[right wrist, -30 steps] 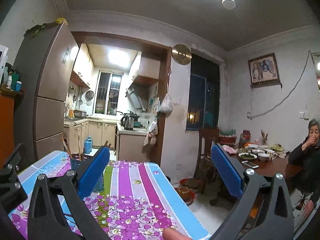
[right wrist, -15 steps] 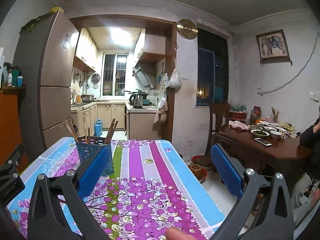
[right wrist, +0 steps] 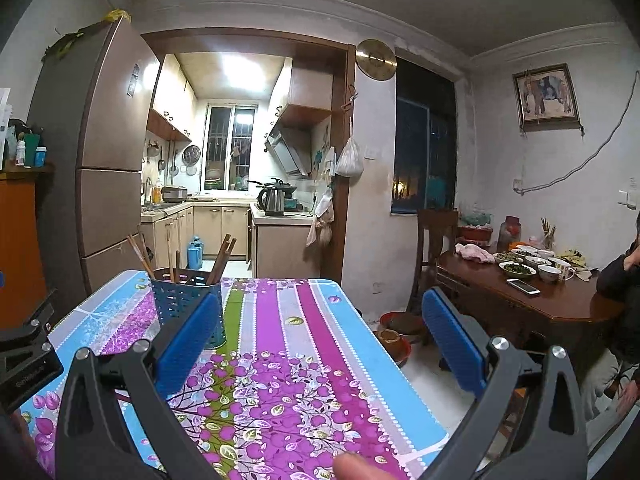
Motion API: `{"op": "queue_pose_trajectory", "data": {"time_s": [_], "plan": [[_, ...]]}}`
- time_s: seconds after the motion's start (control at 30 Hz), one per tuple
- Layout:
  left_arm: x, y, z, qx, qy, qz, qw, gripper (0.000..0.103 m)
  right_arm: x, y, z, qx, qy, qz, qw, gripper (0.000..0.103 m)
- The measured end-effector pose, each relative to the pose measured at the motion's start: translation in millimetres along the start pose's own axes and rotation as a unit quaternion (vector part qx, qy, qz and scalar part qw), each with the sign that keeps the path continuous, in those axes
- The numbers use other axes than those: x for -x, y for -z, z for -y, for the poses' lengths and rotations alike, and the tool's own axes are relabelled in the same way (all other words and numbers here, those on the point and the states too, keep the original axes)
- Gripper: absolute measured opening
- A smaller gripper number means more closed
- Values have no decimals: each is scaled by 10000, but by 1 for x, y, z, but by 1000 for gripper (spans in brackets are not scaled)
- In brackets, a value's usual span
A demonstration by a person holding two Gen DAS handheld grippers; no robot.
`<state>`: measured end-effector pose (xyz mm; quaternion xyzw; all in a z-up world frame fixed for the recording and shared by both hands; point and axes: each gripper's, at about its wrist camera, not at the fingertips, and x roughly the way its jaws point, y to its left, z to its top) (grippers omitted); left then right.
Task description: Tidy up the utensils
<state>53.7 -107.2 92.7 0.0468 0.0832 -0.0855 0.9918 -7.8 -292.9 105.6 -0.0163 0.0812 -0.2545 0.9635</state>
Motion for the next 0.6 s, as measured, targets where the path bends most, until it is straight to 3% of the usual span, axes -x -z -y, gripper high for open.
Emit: {"op": "queue_pose_trajectory", "data": {"time_s": [0.13, 0.6], "plan": [[-3, 3, 3, -61, 57, -85, 9999, 99, -1, 2, -1, 1, -18, -32, 10000, 98], [-6, 9, -5, -48, -251, -261, 9993, 98, -2, 6, 0, -5, 22, -66, 10000, 98]]}}
